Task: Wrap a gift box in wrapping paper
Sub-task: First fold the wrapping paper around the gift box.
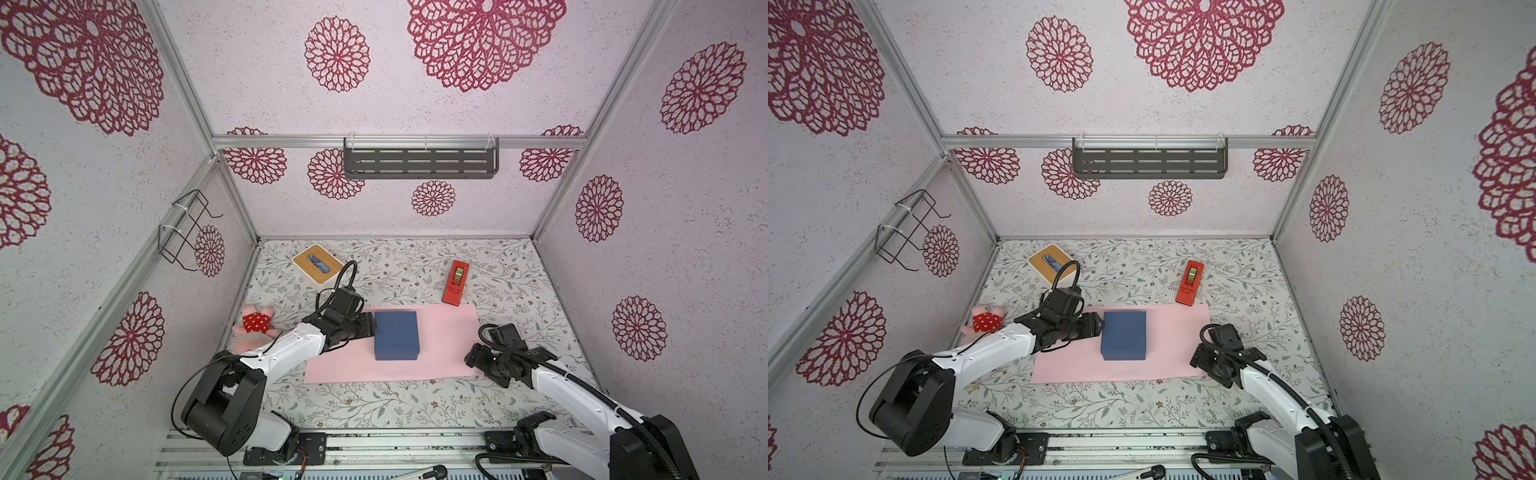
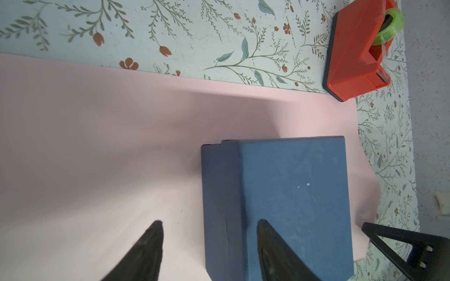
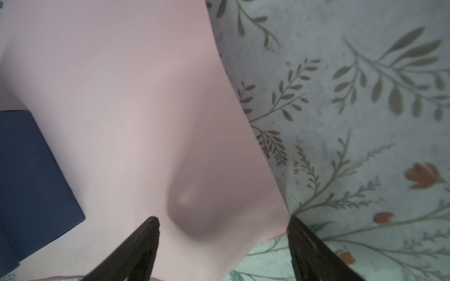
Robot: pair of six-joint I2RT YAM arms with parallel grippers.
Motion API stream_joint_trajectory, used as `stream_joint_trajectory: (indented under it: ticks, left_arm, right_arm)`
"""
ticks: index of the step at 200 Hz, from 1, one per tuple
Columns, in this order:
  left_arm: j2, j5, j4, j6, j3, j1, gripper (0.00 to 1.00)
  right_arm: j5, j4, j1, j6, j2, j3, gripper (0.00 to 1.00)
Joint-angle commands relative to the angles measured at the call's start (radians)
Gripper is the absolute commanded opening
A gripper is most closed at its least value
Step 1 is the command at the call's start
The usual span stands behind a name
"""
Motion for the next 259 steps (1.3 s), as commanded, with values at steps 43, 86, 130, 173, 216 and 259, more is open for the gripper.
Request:
stream_joint_trajectory:
  ticks: [43, 86, 130, 173, 216, 259]
  left_arm:
    - [0.005, -0.008, 0.023, -0.002, -0.018, 0.005, 0.64]
    - [0.002, -0.011, 0.016, 0.001, -0.016, 0.007, 0.64]
    - [-0.002, -0.020, 0.006, 0.002, -0.016, 0.006, 0.64]
    - [-0.005, -0.025, -0.003, 0.003, -0.012, 0.005, 0.64]
    - [0.002, -0.027, -0.013, 0.010, 0.001, 0.006, 0.64]
    - [0.001, -0.027, -0.033, 0.019, 0.019, 0.007, 0.64]
  right_arm:
    - [-0.066, 0.180, -0.004, 0.010, -0.019, -0.079, 0.84]
    - [-0.096, 0.370, -0.012, 0.007, -0.086, -0.128, 0.87]
    - [-0.140, 0.563, -0.020, -0.006, -0.128, -0.187, 0.90]
    - [-0.167, 0.701, -0.023, -0.026, -0.168, -0.235, 0.91]
    - [-0.241, 0.770, -0.028, -0.126, -0.157, -0.241, 0.92]
    - [-0.327, 0.807, -0.058, -0.231, -0.116, -0.214, 0.92]
